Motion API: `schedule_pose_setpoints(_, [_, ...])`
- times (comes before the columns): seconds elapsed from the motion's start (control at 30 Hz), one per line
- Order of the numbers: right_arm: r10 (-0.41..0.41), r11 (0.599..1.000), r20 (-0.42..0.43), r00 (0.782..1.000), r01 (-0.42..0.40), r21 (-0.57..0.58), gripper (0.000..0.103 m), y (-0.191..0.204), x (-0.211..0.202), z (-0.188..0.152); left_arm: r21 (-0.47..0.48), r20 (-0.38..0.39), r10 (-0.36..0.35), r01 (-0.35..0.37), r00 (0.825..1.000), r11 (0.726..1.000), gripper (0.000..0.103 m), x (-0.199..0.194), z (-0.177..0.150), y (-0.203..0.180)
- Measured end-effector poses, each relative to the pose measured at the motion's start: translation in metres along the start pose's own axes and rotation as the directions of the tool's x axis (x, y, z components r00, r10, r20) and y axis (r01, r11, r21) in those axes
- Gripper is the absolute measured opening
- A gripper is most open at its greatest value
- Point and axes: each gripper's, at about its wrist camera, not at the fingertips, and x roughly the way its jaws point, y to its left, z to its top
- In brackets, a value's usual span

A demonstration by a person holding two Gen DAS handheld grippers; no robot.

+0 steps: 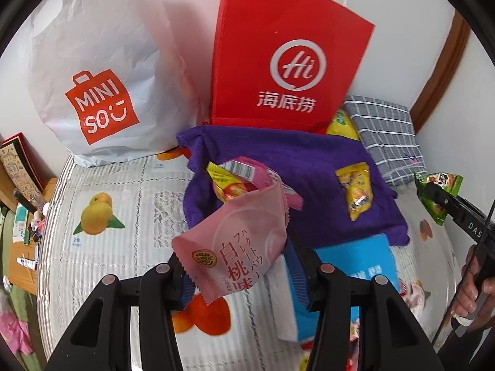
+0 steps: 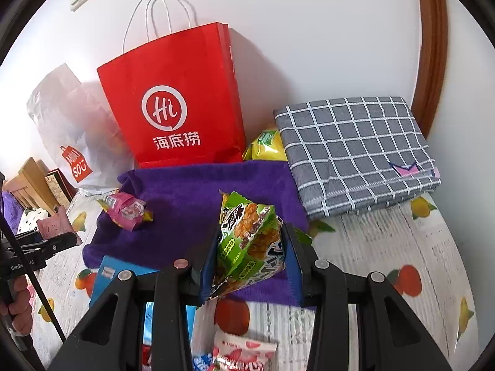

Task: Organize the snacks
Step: 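Release the green bag onto the purple towel with right tool while left tool releases pale pink bag there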

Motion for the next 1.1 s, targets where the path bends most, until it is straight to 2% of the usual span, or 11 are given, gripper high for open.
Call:
schedule_pose_setpoints(0.3, [0.005, 1.0, -0.053, 0.999, -0.006, -0.008, 0.039, -0.001, 0.046, 0.007, 0.008, -0.035, 0.018, -0.017, 0.999, 1.0, 0.048, 0.039, 0.016, 0.002])
schedule_pose_setpoints(0.6, [0.032, 0.999, -0.106, 0.994, -0.032, 0.0, 0.039, -0.006, 0.08, -0.004, 0.0, -0.053, -0.02, 0.02, 0.998, 1.0, 0.048, 0.069, 0.027, -0.003])
schedule_pose_setpoints(0.9, [0.007, 1.0, -0.118, 0.993, -0.01, -0.023, 0.041, -0.003, 0.094, -0.005, -0.018, -0.067, -0.051, 0.05, 0.996, 0.999, 0.049, 0.08, 0.031, -0.002])
schedule_pose_setpoints(1.0, [0.009, 1.0, -0.117, 0.993, -0.012, -0.022, 0.049, -0.003, 0.092, -0.005, -0.019, -0.07, -0.055, 0.054, 0.996, 0.998, 0.049, 0.08, 0.03, -0.001])
schedule_pose_setpoints(1.1, [0.005, 0.999, -0.114, 0.993, -0.009, -0.037, 0.062, -0.001, 0.086, -0.004, -0.018, -0.086, -0.054, 0.053, 0.995, 0.998, 0.049, 0.081, 0.029, -0.002])
